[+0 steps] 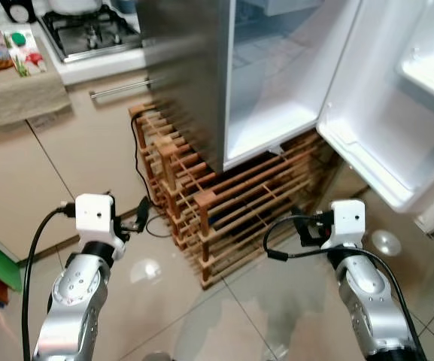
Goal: Restocking fridge
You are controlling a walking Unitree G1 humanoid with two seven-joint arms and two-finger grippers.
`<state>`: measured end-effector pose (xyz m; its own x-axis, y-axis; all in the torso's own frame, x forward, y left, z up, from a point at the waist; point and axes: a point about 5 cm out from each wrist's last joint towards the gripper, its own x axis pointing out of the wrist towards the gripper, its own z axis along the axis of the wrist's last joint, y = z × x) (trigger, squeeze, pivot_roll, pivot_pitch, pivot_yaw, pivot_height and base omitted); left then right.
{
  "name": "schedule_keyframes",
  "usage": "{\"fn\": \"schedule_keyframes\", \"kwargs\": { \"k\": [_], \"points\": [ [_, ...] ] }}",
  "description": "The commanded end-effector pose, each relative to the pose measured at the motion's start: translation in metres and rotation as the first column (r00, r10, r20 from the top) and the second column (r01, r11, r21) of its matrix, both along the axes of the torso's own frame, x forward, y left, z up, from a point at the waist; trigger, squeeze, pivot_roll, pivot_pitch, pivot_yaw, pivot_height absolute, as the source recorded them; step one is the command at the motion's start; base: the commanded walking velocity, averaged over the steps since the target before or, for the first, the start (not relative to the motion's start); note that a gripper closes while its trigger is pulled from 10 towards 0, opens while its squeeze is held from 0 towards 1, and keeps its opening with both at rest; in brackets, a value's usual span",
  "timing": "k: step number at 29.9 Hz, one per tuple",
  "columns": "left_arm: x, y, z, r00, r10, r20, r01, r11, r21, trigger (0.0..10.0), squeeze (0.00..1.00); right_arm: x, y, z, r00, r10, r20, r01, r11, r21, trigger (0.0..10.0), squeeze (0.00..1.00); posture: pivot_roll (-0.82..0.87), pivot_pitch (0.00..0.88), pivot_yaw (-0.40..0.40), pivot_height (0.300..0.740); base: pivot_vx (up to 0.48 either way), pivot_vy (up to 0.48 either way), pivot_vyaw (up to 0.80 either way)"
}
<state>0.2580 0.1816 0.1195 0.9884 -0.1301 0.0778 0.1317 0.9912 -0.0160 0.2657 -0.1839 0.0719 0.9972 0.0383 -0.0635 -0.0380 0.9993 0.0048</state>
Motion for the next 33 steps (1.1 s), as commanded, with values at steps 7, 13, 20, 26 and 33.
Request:
{"fn": "schedule_keyframes", "kwargs": {
  "k": [7,13,20,26,33],
  "points": [
    [0.028,-0.013,0.034,0.986,0.068,0.155,-0.064,0.998,-0.029,10.0,0.00,0.013,0.011,0.021,0.996,-0.002,0.088,0.001,1.000,0.009,10.0,0.00,-0.03,0.000,0.036,0.740,0.043,-0.043,0.57],
    [0.036,-0.010,0.025,0.985,0.143,0.096,-0.140,0.989,-0.035,10.0,0.00,0.025,0.018,0.033,0.991,0.063,0.119,-0.061,0.998,-0.026,10.0,0.00,-0.05,0.000,0.032,0.740,0.324,-0.351,0.68],
    [0.042,-0.018,0.020,0.986,0.154,0.064,-0.154,0.988,-0.010,10.0,0.00,0.034,0.020,0.037,0.989,0.088,0.122,-0.084,0.996,-0.039,10.0,0.00,-0.03,0.000,0.010,0.740,0.319,-0.355,0.64],
    [0.044,-0.019,0.017,0.988,0.145,0.050,-0.146,0.989,0.025,10.0,0.00,0.034,0.017,0.037,0.990,0.077,0.118,-0.072,0.996,-0.045,10.0,0.00,-0.04,0.000,0.018,0.740,0.282,-0.384,0.62],
    [0.056,-0.016,0.010,0.987,0.161,-0.022,-0.161,0.987,-0.016,10.0,0.00,0.029,-0.015,0.029,0.995,-0.062,0.076,0.069,0.993,-0.096,10.0,0.00,-0.07,0.000,0.047,0.740,0.035,-0.236,0.00]
  ]
}}
